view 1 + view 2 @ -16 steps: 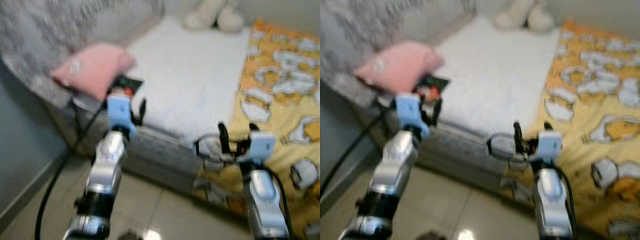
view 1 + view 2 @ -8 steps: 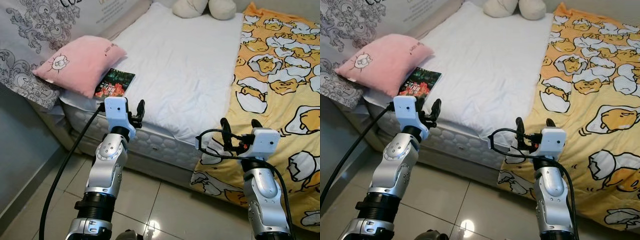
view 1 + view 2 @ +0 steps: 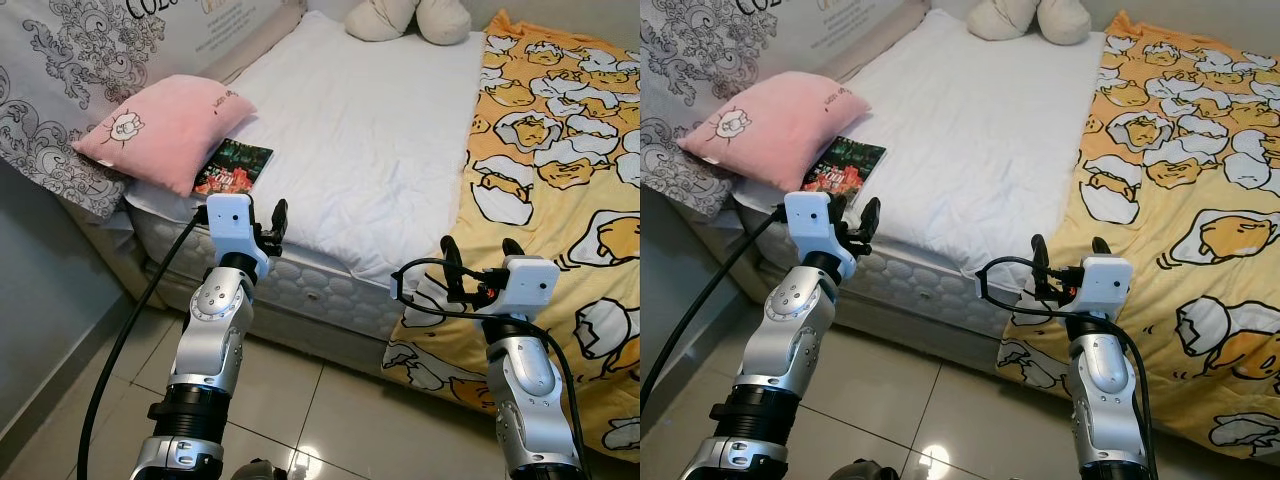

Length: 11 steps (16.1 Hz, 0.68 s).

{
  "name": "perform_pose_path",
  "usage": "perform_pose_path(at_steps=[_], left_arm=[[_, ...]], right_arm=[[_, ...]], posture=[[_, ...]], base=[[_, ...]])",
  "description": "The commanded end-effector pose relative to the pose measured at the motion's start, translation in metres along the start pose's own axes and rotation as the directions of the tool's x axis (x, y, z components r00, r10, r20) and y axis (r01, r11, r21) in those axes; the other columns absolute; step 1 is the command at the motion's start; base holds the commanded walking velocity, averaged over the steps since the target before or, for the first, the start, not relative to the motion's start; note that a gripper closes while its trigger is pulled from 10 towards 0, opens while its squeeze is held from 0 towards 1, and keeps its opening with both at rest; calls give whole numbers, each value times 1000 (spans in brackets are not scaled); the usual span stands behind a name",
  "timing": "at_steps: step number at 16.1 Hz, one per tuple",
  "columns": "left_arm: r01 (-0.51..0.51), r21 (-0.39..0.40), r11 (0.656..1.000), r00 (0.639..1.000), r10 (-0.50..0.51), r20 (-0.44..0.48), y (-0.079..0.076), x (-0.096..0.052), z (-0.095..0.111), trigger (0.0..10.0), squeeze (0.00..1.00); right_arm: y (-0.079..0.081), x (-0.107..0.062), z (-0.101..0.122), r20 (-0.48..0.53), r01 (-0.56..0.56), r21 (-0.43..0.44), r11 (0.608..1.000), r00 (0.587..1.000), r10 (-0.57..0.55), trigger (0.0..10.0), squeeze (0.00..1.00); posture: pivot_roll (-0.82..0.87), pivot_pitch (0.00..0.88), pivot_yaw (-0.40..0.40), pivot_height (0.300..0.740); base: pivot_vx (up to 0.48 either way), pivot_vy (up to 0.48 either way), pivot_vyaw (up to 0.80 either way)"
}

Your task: Clean up the room

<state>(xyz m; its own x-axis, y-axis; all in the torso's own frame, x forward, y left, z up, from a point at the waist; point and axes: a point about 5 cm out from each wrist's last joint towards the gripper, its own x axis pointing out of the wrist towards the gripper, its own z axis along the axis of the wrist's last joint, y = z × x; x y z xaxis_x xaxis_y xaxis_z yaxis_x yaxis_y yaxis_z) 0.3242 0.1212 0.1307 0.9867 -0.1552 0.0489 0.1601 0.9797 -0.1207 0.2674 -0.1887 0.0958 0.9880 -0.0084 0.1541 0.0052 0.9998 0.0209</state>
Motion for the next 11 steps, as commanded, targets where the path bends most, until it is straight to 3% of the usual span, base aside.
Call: perform_pose_path(at_steps=[1,3,5,11], left_arm=[[0,0,1000,1000,0,8,0,-1,3,10000,0],[0,0,1000,1000,0,8,0,-1,3,10000,0],[-28,63,998,998,31,-59,20,-37,-19,10000,0],[-37,69,997,997,41,-66,18,-44,-21,10000,0]], right_arm=[[0,2,2,5,1,12,1000,1000,-1,10000,0],[0,2,2,5,1,12,1000,1000,-1,10000,0],[11,-37,-19,-112,-70,42,997,991,74,10000,0],[11,-35,-17,-117,-75,46,996,990,80,10000,0]], posture=[[36,0,32,740],[36,0,32,740],[34,0,14,740],[47,0,5,740]], base=[[0,0,0],[0,0,0],[0,0,0],[0,0,0]])
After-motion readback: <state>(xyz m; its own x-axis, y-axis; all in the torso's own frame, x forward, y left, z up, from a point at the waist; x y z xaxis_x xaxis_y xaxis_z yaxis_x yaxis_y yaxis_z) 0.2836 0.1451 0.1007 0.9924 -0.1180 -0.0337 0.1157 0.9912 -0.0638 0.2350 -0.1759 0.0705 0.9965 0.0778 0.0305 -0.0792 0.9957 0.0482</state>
